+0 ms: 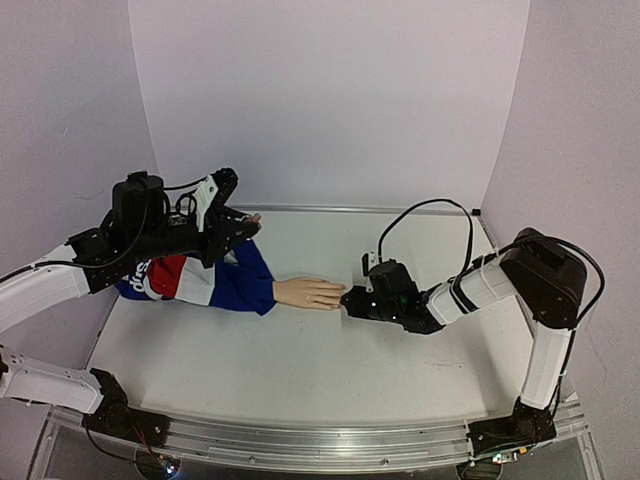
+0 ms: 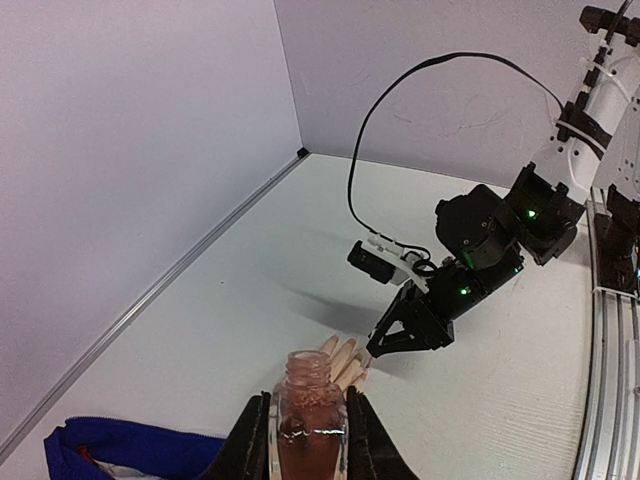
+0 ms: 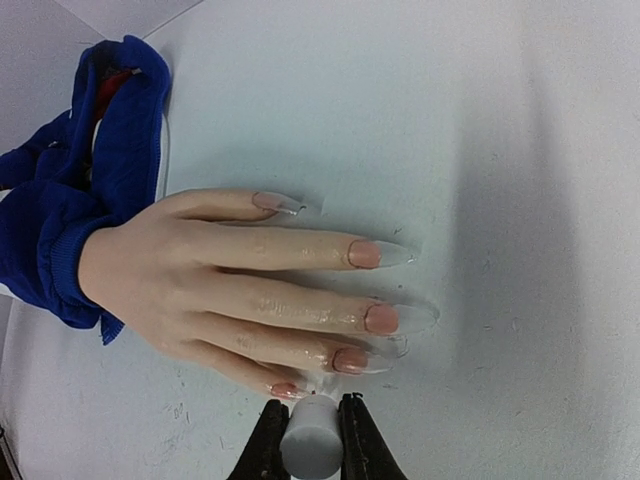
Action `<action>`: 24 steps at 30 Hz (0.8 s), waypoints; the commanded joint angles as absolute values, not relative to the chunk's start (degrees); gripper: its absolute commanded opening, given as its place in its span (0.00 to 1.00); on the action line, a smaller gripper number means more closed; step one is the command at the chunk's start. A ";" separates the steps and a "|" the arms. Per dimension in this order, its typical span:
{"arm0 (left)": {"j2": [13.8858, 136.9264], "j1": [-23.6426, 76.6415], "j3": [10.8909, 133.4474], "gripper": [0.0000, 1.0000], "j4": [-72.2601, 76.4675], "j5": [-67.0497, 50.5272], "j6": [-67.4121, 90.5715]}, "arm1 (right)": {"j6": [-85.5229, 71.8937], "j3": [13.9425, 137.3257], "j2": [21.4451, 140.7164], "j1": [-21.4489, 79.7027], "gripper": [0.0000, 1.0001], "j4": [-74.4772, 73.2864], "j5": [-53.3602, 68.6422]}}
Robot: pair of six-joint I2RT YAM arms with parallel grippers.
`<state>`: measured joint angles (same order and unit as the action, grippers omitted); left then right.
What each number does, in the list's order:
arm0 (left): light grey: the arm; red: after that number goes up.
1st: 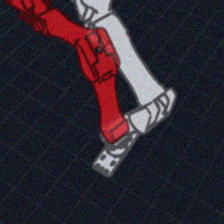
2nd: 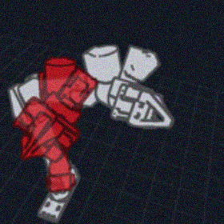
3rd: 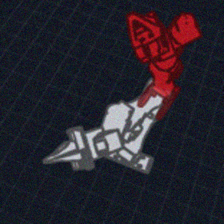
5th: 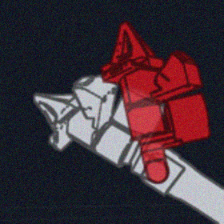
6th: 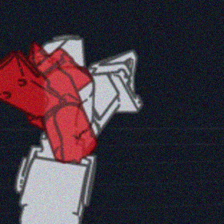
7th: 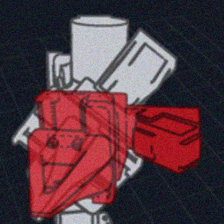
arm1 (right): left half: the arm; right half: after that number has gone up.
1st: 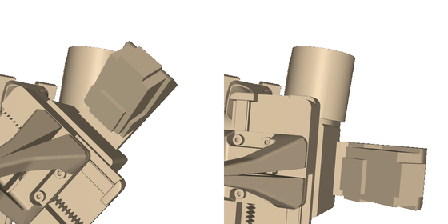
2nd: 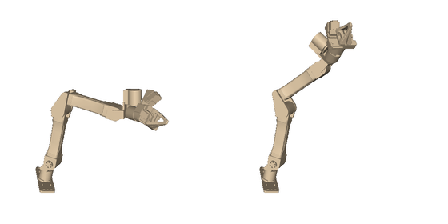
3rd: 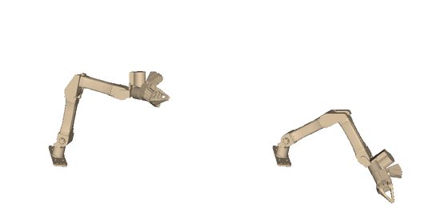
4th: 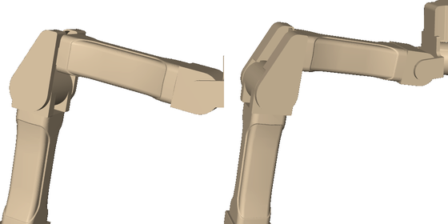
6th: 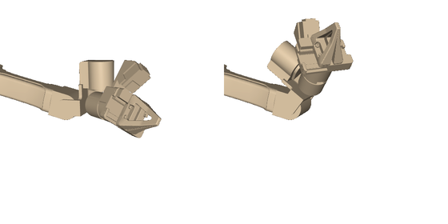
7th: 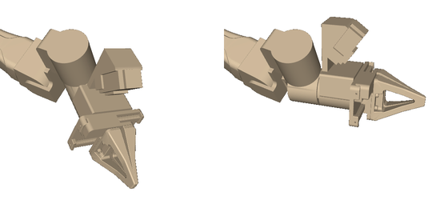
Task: Paint the nails
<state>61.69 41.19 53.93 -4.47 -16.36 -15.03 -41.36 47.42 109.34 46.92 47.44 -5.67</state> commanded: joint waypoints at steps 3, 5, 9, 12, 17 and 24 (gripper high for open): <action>61.35 41.04 54.92 0.00 -2.57 -17.31 -14.94 | -40.46 46.72 105.94 46.90 0.00 49.06 -6.08; 61.29 41.04 54.89 0.00 -2.64 -17.31 -14.93 | -40.43 47.31 106.81 46.92 0.00 49.49 -4.75; 61.22 41.05 54.92 0.00 -2.61 -17.23 -14.86 | -40.12 48.79 108.72 46.85 0.00 50.55 -2.43; 61.20 41.04 54.88 0.00 -2.61 -17.23 -14.87 | -40.27 49.04 109.07 46.85 0.00 50.82 -2.53; 61.08 41.04 54.93 0.00 -2.64 -17.23 -14.87 | -40.17 49.17 109.13 46.88 0.00 50.93 -2.69; 61.09 41.04 54.93 0.00 -2.66 -17.14 -15.02 | -40.22 49.91 109.95 46.85 0.00 50.91 -2.70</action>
<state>61.69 41.19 53.93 -4.47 -16.36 -15.03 -40.73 47.72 109.34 46.92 49.28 -2.61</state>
